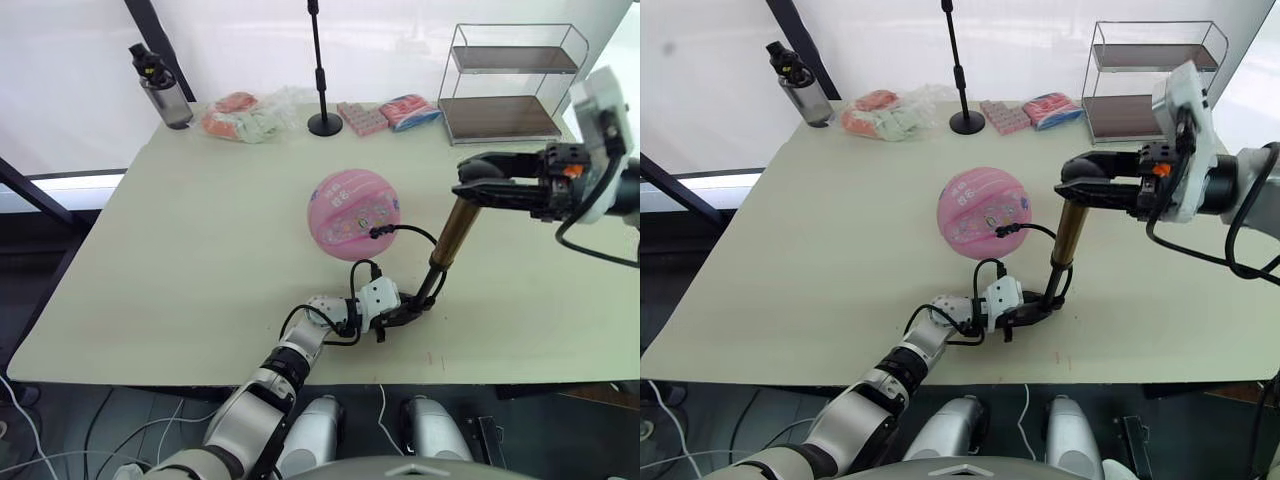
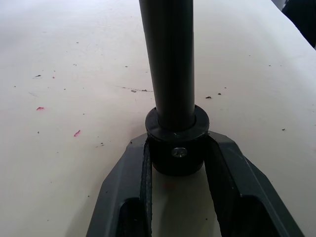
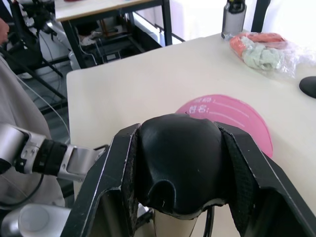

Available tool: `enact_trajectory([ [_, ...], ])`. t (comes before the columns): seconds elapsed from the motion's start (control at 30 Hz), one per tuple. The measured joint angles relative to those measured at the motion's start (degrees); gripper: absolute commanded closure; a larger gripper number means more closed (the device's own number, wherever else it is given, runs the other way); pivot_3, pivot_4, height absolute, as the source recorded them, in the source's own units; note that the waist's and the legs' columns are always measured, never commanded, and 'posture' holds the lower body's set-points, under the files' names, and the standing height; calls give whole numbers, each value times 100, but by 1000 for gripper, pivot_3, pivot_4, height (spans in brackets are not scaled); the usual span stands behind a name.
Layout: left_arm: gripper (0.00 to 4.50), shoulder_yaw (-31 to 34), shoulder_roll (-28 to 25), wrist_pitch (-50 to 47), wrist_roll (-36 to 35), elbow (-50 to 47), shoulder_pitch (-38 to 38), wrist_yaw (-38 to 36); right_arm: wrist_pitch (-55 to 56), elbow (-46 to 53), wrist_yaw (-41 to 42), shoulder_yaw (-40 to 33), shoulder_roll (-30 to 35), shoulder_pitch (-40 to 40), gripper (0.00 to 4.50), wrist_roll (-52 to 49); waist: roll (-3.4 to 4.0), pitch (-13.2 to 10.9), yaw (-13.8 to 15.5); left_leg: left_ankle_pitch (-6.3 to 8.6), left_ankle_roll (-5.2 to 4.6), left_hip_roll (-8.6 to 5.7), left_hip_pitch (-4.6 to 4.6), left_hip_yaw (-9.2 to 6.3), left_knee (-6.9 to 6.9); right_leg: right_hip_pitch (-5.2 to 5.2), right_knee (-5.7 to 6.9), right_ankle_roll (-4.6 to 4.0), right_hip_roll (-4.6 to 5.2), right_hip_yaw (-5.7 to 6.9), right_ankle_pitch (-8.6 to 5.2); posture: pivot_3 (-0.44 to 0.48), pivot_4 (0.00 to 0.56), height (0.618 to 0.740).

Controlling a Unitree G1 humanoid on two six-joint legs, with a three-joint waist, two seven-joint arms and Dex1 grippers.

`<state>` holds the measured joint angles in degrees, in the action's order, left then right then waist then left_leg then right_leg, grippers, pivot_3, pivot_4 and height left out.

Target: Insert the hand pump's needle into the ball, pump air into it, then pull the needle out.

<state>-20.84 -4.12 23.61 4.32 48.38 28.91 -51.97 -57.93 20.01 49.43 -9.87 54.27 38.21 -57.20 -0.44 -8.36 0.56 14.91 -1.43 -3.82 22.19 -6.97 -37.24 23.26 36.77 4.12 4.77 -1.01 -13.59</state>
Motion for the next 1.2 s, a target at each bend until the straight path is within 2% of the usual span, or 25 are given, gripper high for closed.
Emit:
enact_trajectory([
  [0.37, 3433, 2, -15, -35, 6, 15, -21, 18, 635, 393, -230, 442, -555, -939, 2812, 677, -5, 11, -20, 0, 0, 4, -24, 2, 3, -19, 0, 1, -8, -4, -1, 0, 150, 740],
  [0.43, 3433, 5, -27, -47, 12, 24, -21, 35, 1196, 356, -184, 670, -806, -1455, 2812, 1116, -8, 17, -42, 0, 0, 4, -42, 2, 4, -39, -1, 2, -9, -3, -2, 0, 150, 740],
  [0.67, 3433, 8, -59, -58, 19, 35, -24, 64, 2283, 76, -100, 1278, -1251, -2118, 2812, 2049, 3, 45, -124, 1, 0, 2, -56, -6, 5, -60, -5, 14, -9, 5, -9, 0, 150, 740],
  [0.9, 3433, 9, -72, -128, 23, 51, -37, 93, 2830, 49, -84, 1577, -1471, -2268, 2812, 2522, 13, 95, -148, 1, 0, 5, -65, -7, 7, -66, -5, 22, -14, 4, -15, 0, 150, 740],
  [1.2, 3433, 3, -55, -83, 40, 45, -40, 87, 2147, 188, 155, 1314, -1057, -2014, 2812, 2228, 12, 96, -134, 1, 0, 3, -55, -10, 7, -61, -7, 5, -11, 5, -5, 0, 150, 740],
])
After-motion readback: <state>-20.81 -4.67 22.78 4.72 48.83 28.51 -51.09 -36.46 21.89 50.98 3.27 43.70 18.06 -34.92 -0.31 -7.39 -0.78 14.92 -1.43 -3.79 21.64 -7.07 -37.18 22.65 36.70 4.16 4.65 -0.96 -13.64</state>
